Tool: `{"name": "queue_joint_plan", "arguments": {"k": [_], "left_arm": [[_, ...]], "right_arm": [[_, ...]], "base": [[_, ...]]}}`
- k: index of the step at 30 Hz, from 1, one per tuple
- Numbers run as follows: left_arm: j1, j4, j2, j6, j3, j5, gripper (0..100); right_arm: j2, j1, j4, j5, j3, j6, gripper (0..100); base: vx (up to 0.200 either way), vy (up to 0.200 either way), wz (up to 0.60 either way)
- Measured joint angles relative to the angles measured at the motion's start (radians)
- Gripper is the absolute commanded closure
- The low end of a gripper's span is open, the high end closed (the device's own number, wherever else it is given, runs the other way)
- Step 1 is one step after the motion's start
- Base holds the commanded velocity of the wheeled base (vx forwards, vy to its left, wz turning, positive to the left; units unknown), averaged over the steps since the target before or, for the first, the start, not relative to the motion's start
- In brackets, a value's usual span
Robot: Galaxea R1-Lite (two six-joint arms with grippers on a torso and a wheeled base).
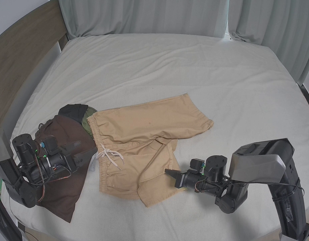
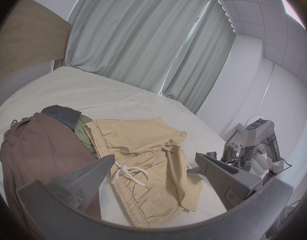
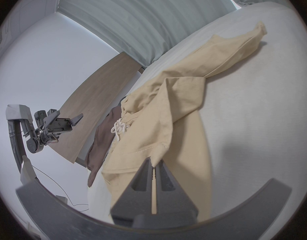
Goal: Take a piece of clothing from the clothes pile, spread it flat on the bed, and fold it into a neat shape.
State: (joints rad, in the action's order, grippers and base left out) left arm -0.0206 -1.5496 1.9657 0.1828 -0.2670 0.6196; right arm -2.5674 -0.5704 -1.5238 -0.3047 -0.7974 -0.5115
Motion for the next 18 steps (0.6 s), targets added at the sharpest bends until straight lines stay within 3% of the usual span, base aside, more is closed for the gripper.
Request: {"name": "queue_joint_plan", "arguments": {"k": [8,18], "left_arm": [[-0.009,0.000,0.004,0.000,0.000,-0.001,0],[-0.016,0.000,0.008,-0.001,0.001,-0.001,0]], "right_arm": [[0.108,0.091,-0.014,0.000,0.132,0.009,100],[0.190,0.209,-0.015,-0.003,0.199,0.104,100]], "base": [[0.000,0.000,0.00],[0.000,0.000,0.00]]}}
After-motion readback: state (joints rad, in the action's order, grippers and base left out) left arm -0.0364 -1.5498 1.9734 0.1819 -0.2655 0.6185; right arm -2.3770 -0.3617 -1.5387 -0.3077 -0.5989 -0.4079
